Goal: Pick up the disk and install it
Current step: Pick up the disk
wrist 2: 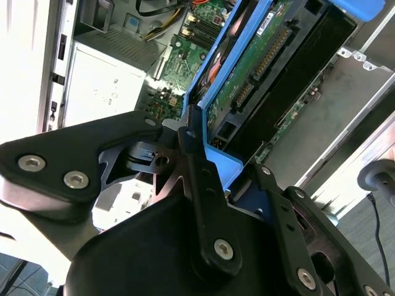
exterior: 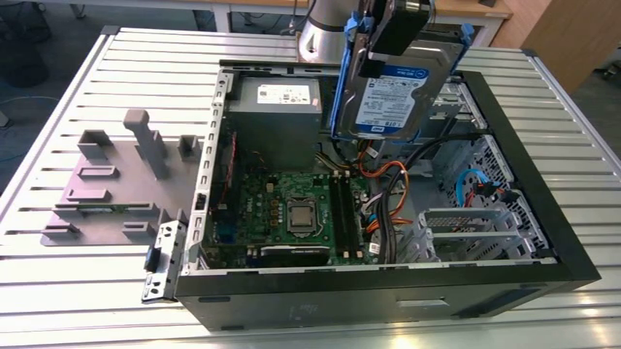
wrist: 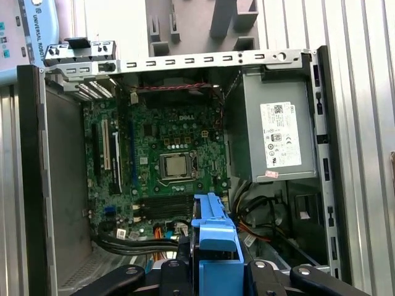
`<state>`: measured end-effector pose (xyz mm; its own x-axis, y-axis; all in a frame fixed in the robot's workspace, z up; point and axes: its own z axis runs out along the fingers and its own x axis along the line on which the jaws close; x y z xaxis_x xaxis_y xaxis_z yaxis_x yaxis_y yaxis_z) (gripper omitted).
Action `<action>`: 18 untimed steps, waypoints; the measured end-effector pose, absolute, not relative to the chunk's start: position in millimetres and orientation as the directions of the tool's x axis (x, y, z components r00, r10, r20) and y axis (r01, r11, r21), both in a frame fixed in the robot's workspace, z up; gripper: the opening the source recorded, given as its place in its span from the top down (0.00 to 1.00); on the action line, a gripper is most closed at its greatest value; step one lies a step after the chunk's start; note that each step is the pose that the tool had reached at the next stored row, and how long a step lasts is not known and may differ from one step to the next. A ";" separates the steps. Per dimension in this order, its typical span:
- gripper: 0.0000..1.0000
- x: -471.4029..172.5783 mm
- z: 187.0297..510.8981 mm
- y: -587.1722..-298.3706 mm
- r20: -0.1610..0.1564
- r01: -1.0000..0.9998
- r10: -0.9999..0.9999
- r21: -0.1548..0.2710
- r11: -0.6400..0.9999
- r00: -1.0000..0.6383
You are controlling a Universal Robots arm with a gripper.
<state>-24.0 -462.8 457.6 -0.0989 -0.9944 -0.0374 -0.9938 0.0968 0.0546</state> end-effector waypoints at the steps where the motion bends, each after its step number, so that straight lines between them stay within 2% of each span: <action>1: 0.63 -23.7 457.5 -462.9 -0.037 -0.994 -0.994 0.055 0.097 -0.099; 18: 0.63 -18.6 456.3 -465.2 -0.037 -0.994 -0.994 0.055 0.097 -0.099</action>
<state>-18.6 -465.2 456.3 -0.0988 -0.9944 -0.0373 -0.9938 0.0967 0.0546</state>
